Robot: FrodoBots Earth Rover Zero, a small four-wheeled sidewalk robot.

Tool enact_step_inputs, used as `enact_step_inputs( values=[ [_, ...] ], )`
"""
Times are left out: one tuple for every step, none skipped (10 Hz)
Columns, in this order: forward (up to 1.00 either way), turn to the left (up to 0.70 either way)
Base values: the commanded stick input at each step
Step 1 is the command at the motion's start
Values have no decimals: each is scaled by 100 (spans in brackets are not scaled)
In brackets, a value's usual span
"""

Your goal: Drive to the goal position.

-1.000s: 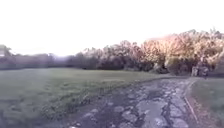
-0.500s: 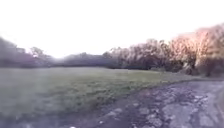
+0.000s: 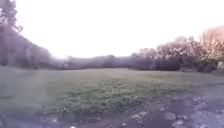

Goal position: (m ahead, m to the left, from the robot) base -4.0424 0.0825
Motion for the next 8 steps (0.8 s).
enact_step_inputs(
  values=[
    [0, 70],
    [0, 70],
    [0, 70],
    [0, 70],
    [0, 70],
    [0, 70],
    [0, 70],
    [0, 70]
  ],
)
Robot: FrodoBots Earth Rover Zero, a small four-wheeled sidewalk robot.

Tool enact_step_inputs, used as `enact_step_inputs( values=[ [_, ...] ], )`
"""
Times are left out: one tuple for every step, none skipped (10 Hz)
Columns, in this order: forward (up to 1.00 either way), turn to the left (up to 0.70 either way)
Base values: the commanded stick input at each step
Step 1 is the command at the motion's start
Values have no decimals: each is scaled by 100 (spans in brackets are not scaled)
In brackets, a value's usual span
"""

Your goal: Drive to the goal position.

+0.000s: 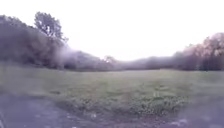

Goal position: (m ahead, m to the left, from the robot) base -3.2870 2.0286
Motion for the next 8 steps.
enact_step_inputs(
  values=[
    [0, 70],
    [0, 70],
    [0, 70],
    [0, 70],
    [0, 70],
    [0, 70],
    [0, 70],
    [0, 70]
  ],
)
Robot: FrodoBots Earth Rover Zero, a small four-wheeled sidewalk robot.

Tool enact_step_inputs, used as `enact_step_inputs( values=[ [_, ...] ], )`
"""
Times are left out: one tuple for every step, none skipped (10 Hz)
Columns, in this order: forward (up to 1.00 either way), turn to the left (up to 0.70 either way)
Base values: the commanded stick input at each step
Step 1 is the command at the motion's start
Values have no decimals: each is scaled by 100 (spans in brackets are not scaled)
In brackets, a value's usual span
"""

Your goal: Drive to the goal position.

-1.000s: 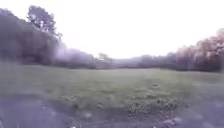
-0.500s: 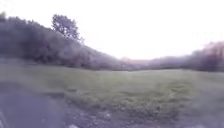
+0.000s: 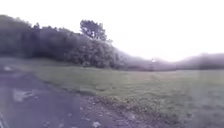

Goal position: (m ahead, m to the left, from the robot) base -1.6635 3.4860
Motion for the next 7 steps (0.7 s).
enact_step_inputs(
  values=[
    [0, 70],
    [0, 70],
    [0, 70],
    [0, 70],
    [0, 70],
    [0, 70],
    [0, 70]
  ],
)
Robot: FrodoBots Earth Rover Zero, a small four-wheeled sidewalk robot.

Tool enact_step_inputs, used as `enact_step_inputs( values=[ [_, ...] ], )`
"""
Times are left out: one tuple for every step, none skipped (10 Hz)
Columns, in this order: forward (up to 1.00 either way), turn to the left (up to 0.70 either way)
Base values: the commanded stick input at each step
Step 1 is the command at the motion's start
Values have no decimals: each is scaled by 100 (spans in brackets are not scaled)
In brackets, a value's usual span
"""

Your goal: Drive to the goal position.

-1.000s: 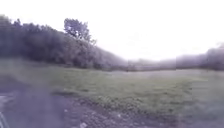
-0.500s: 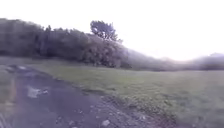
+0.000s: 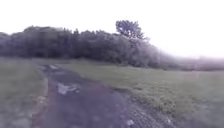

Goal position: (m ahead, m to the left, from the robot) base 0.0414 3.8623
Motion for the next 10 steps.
enact_step_inputs(
  values=[
    [0, 70],
    [0, 70],
    [0, 70],
    [0, 70],
    [0, 67],
    [0, 20],
    [0, 0],
    [0, 0],
    [0, 0],
    [0, 0]
  ],
)
